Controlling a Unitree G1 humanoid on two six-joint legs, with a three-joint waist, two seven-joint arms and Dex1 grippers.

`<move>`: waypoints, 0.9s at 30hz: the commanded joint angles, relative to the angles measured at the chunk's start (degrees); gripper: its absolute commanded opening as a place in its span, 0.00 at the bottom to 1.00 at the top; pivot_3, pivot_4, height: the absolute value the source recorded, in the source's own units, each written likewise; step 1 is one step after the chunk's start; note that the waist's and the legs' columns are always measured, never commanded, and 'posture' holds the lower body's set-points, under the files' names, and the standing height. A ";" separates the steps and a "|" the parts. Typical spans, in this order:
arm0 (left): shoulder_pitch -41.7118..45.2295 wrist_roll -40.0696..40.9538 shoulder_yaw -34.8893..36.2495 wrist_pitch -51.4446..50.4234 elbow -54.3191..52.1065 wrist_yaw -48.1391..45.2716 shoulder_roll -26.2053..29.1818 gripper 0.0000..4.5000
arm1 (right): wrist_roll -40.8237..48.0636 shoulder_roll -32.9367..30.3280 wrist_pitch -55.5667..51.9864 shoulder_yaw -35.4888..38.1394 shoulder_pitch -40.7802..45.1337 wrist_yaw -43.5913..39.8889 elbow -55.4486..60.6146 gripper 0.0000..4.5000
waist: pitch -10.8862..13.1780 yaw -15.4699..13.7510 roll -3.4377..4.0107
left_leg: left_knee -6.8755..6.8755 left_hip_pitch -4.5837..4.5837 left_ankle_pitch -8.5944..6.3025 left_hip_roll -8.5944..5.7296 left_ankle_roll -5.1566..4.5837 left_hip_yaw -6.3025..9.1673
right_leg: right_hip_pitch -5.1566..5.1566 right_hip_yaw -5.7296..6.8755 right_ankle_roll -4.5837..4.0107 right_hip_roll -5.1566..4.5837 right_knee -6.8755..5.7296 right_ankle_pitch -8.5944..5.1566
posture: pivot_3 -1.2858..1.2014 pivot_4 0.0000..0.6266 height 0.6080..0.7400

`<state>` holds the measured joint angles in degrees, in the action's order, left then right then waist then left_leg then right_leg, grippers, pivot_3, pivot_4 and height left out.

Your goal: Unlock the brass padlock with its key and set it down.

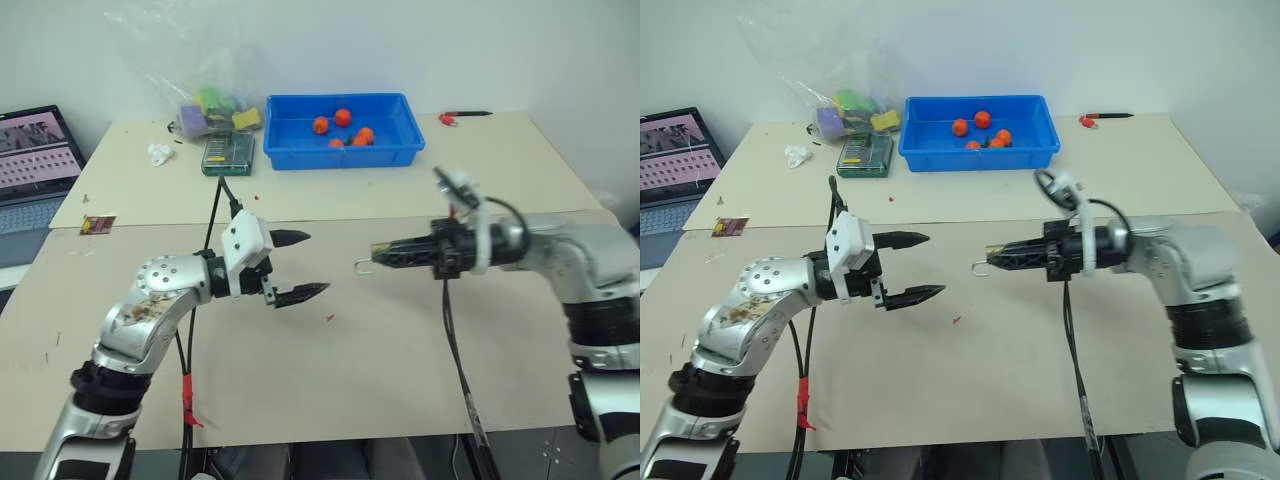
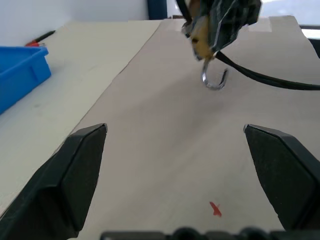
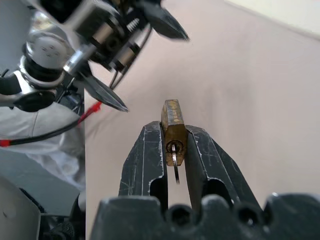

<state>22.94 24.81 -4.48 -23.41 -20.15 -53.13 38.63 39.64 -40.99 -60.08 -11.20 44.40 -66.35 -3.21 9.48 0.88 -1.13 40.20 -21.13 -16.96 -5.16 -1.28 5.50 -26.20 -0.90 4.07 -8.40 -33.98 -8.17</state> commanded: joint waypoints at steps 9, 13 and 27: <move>-4.44 -1.76 2.99 1.95 -5.94 2.04 1.58 1.00 | -13.23 6.38 5.84 -15.15 5.86 -10.46 -20.13 0.14 | 0.01 -0.03 0.01 | -0.01 -0.04 0.16 -0.02 0.27 0.01 | -0.01 0.03 0.00 -0.01 -0.01 0.00 | 0.52 0.24 1.00; -5.81 -1.92 2.40 0.80 -7.98 3.73 0.39 1.00 | -16.83 6.07 9.32 -14.51 7.62 -13.27 -26.77 0.47 | 0.01 -0.03 0.01 | -0.02 -0.01 0.15 -0.03 0.28 0.01 | -0.01 0.02 0.00 -0.01 -0.01 0.00 | 0.52 0.24 1.00; -1.10 -3.93 2.91 -0.66 -1.74 6.94 -1.98 1.00 | -23.15 -11.74 32.85 -2.37 6.68 -20.21 -23.71 0.99 | 0.02 0.42 0.02 | -0.17 -0.01 0.17 -0.05 0.35 -0.09 | -0.03 0.04 0.01 -0.02 0.02 0.00 | 0.52 0.24 1.00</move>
<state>20.29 20.74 -2.66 -25.30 -22.42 -46.03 36.62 12.68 -51.26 -26.66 -18.94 50.88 -85.16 -34.19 9.50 1.30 -1.11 40.03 -21.13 -16.80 -5.19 -0.93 5.40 -26.23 -0.87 4.07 -8.42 -33.97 -8.17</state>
